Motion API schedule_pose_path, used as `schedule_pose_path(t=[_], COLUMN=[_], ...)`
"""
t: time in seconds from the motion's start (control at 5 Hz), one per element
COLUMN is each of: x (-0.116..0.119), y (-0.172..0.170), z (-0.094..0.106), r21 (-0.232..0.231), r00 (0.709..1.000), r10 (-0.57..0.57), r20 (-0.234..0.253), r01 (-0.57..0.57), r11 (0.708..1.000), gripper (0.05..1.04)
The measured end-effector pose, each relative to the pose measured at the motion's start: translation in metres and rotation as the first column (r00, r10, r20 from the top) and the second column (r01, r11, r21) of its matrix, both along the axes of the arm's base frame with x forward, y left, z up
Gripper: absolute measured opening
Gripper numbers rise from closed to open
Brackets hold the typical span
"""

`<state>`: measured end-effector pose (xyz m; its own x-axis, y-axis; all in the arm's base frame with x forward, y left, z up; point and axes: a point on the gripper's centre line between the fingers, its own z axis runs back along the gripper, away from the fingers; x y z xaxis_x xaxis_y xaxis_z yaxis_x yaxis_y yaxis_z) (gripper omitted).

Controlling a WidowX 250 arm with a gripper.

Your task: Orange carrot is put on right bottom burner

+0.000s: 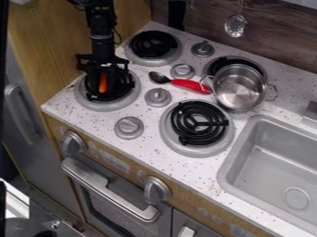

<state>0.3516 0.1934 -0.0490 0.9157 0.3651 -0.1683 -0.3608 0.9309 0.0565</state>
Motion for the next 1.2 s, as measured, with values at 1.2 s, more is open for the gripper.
schedule_pose_path(t=[1.2], x=[-0.018], y=[-0.189], z=[-0.007], r21=[-0.037], r00=[0.929], r10=[-0.371], r20=[0.007], r01=[0.371], r11=[0.928], gripper=[0.399])
